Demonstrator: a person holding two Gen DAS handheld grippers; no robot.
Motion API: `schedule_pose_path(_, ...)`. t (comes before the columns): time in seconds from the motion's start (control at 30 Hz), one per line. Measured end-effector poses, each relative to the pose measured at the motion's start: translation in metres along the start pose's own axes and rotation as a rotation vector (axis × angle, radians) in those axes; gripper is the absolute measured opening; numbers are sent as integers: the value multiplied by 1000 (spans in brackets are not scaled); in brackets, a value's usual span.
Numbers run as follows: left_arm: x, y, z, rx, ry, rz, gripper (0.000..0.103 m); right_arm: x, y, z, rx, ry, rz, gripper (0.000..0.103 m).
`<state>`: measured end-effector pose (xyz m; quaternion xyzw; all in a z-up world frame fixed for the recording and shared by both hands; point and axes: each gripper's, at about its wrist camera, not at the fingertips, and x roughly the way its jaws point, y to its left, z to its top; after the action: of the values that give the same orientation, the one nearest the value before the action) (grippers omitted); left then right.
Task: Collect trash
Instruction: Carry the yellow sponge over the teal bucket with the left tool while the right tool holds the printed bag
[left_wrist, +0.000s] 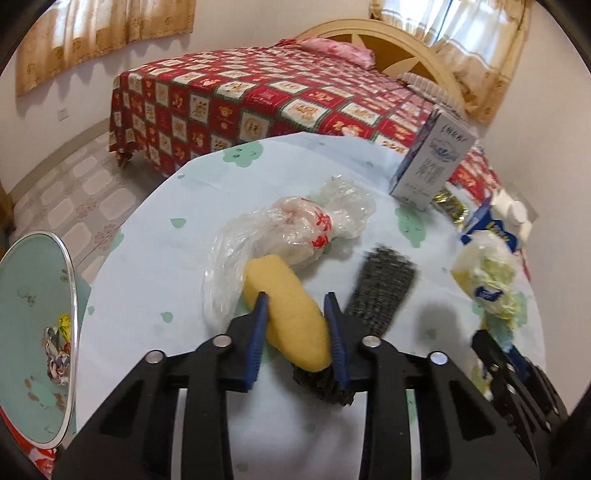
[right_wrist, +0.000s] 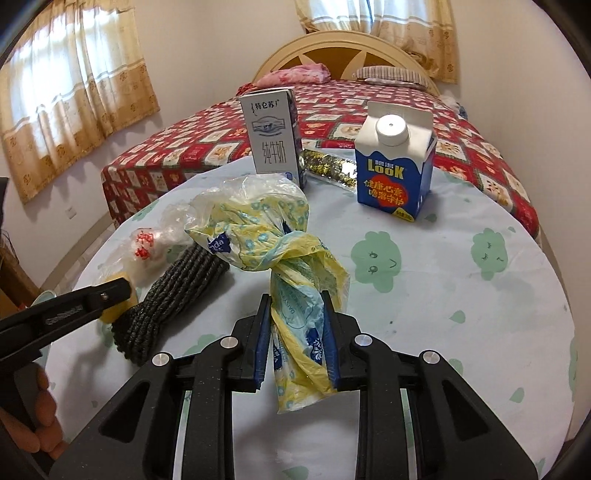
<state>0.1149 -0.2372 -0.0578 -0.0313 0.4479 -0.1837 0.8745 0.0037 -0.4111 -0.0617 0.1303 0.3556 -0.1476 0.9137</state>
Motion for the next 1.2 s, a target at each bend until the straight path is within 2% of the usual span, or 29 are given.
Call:
schedule_pose_path(0.17, -43, 4, -12, 80, -80, -17, 29, -11, 13, -1, 6, -33, -8, 26)
schedule_pose_path(0.37, -82, 34, -26, 147, -152, 50, 29, -22, 42, -10, -1, -62, 16, 26)
schedule_pose_path(0.6, -104, 101, -42, 120, -184, 133, 29, -29, 98, -23, -36, -73, 72, 26)
schedule_pose_path(0.8, -119, 152, -44, 73, -224, 166, 29, -33, 140, -29, -96, -99, 101, 26)
schedule_pose_path(1.07, -130, 185, -47, 27, -239, 189, 29, -29, 196, -37, -167, -104, 130, 26)
schedule_pose_path(1.2, -137, 191, -50, 43, -256, 238, 29, -30, 218, -39, -195, -95, 152, 26)
